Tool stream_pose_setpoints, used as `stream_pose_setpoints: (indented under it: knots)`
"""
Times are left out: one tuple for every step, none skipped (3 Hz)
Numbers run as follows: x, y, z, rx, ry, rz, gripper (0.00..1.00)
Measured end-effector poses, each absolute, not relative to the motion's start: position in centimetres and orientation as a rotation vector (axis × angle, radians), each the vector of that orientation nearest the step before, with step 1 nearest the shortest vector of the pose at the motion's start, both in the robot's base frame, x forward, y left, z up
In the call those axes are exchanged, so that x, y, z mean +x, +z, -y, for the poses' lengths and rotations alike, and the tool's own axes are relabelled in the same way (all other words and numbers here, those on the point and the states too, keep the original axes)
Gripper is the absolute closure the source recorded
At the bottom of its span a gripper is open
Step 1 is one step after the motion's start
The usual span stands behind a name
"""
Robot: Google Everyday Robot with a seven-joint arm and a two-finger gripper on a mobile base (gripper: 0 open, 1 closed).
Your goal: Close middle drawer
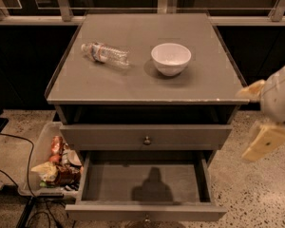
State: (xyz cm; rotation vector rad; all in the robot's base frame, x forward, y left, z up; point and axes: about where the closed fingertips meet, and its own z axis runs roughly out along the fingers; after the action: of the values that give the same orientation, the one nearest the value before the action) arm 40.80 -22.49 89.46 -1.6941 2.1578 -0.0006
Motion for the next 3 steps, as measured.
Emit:
stream_pose_setpoints:
  knots:
    - [38.9, 84.1, 23.1, -1.678, 0.109, -2.155, 0.42]
    - [36.8, 80.4, 23.4, -1.656, 0.212, -2.170, 0.65]
    - [36.6, 80.2, 23.4, -1.657, 0.220, -2.172, 0.87]
